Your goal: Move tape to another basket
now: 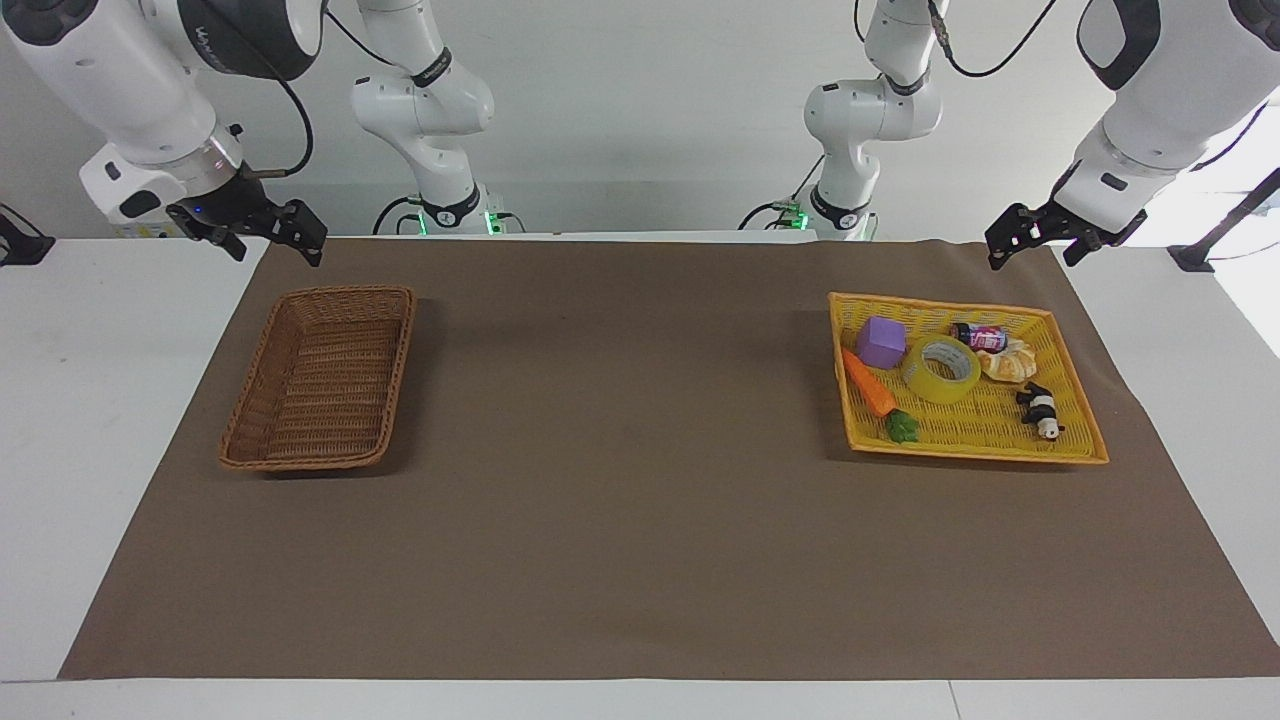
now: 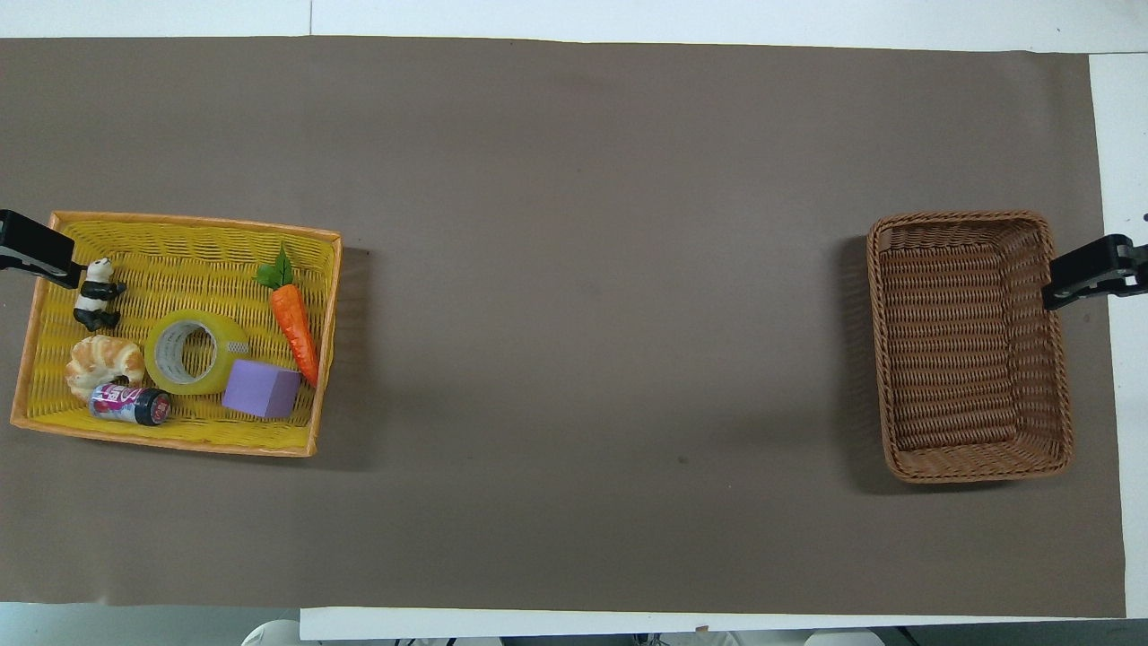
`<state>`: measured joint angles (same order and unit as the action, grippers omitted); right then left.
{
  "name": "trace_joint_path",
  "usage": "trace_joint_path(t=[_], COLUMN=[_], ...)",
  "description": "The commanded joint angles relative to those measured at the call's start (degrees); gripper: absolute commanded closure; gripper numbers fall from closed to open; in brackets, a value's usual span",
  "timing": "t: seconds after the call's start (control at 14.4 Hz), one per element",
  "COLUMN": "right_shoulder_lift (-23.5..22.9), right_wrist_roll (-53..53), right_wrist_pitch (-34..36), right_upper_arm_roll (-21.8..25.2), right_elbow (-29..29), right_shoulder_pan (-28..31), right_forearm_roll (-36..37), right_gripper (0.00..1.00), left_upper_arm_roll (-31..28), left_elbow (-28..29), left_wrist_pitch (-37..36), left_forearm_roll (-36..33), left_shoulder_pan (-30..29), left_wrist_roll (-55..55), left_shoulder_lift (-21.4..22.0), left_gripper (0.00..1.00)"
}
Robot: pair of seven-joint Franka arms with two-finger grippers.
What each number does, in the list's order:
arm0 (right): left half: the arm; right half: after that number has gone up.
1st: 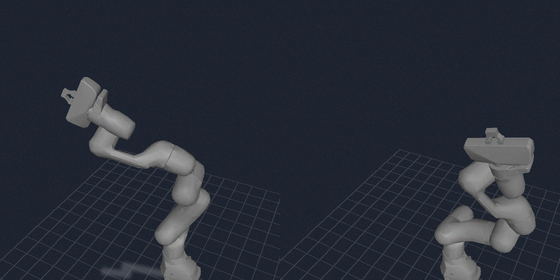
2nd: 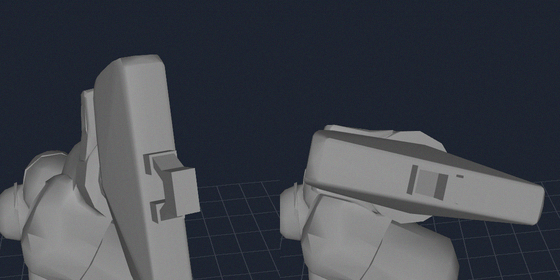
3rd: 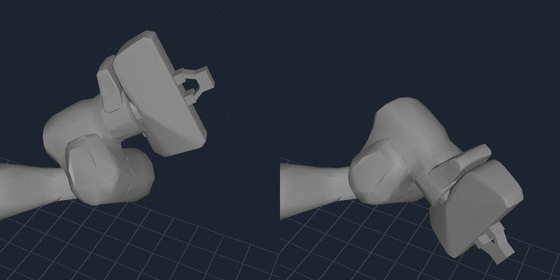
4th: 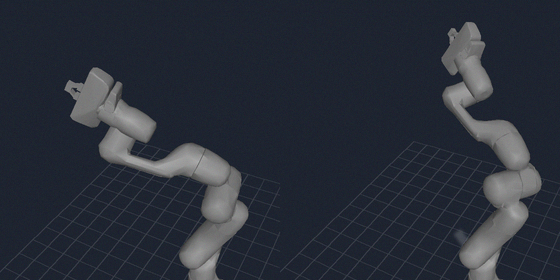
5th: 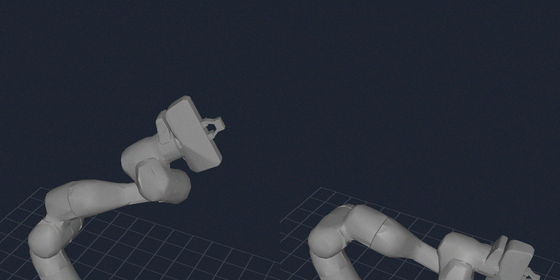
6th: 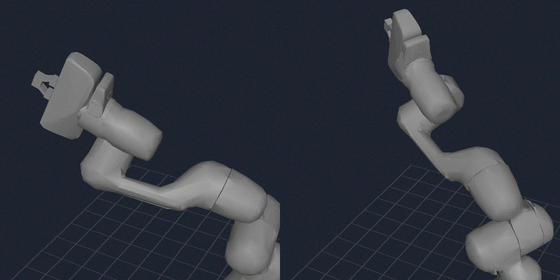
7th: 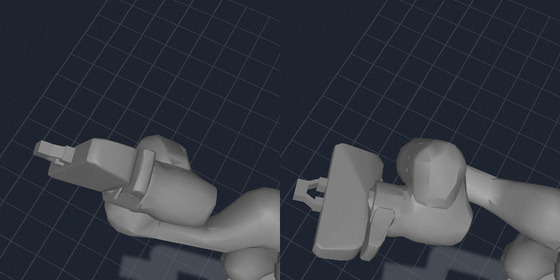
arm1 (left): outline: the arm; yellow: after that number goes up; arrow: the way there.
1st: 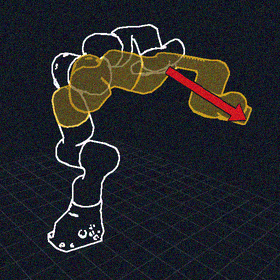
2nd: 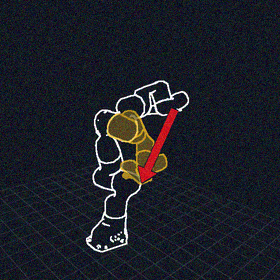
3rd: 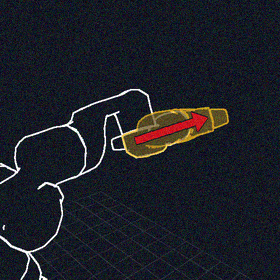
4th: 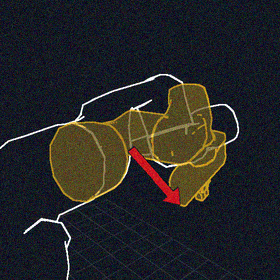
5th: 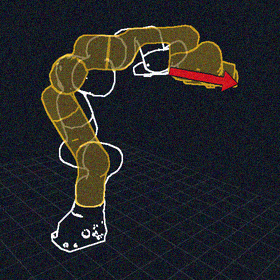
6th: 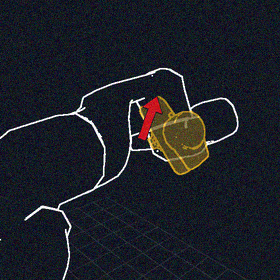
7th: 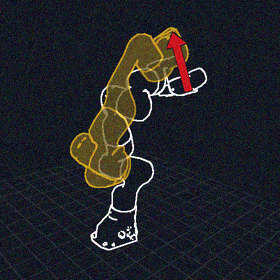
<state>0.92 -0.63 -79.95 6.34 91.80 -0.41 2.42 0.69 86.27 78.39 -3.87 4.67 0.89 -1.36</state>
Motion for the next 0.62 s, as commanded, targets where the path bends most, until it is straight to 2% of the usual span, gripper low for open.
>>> trace_joint_path(t=[0.0, 0.35, 0.49, 0.56], right_shoulder_lift=[1.19, 1.19, 1.19, 1.19], right_wrist_roll=[-1.39, -1.39, -1.39, -1.39], right_wrist_pitch=[0.06, 0.06, 0.06, -0.03], right_upper_arm_roll=[-0.19, -0.19, -0.19, -0.19], right_elbow=[1.36, 1.36, 1.36, 1.36], right_shoulder_pan=[0.23, 0.23, 0.23, 0.23], right_forearm_roll=[0.22, 0.22, 0.22, 0.22], right_gripper=[0.0, 0.0, 0.0, 0.0], left_upper_arm_roll=[0.36, 0.28, 0.28, 0.36], left_elbow=[2.41, 3.81, 6.35, 8.54], left_wrist_pitch=[1.68, 2.02, 5.96, 10.77], left_forearm_roll=[0.0, 0.0, 0.0, 0.09], left_shoulder_pan=[-0.63, -1.5, -1.86, -1.77], left_wrist_roll=[-0.62, -0.8, -0.71, -0.63], left_shoulder_lift=[1.97, 2.5, 3.38, 4.43], left_gripper=[0.0, 0.0, 0.0, 0.0])
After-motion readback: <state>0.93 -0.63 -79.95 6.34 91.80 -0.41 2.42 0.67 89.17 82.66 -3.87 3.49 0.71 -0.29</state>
